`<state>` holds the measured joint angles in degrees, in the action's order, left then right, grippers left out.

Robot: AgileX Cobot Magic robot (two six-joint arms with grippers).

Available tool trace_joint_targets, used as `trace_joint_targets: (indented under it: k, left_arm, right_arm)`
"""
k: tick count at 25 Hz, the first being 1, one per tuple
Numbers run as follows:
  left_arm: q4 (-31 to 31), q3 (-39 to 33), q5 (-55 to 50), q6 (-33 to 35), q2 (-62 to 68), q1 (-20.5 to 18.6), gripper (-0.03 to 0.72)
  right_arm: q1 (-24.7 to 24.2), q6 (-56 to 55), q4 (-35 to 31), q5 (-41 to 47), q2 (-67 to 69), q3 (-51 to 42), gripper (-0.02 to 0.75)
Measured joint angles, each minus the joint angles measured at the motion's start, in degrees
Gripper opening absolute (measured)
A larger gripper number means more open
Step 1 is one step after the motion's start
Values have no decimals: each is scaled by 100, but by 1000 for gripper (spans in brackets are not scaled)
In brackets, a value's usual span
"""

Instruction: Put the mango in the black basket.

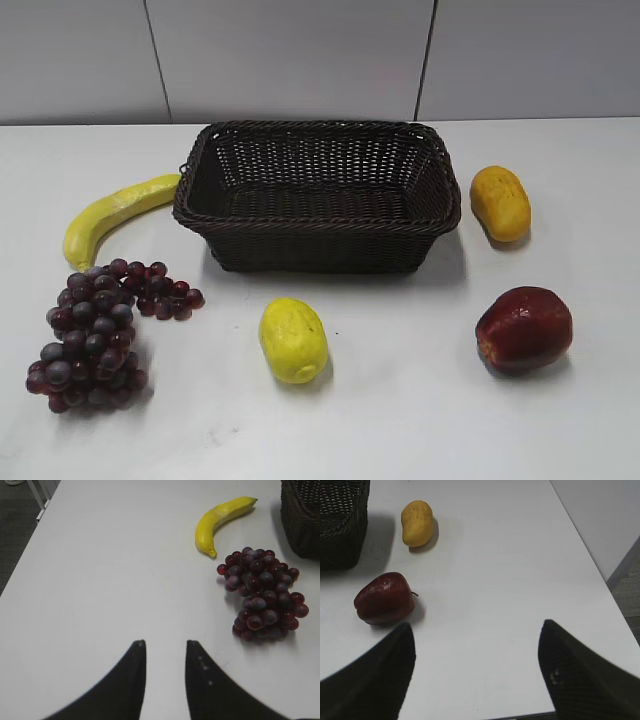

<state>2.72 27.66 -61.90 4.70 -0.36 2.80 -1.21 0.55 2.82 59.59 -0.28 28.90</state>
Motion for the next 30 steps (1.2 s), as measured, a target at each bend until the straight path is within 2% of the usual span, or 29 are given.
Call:
trace_joint_targets:
  k: [26, 30]
  left_arm:
    - [0, 0, 0, 0, 0, 0, 201]
    - [0, 0, 0, 0, 0, 0, 201]
  right_arm:
    - [0, 0, 0, -45, 153, 35, 589]
    - [0, 0, 0, -1143, 581, 129, 589]
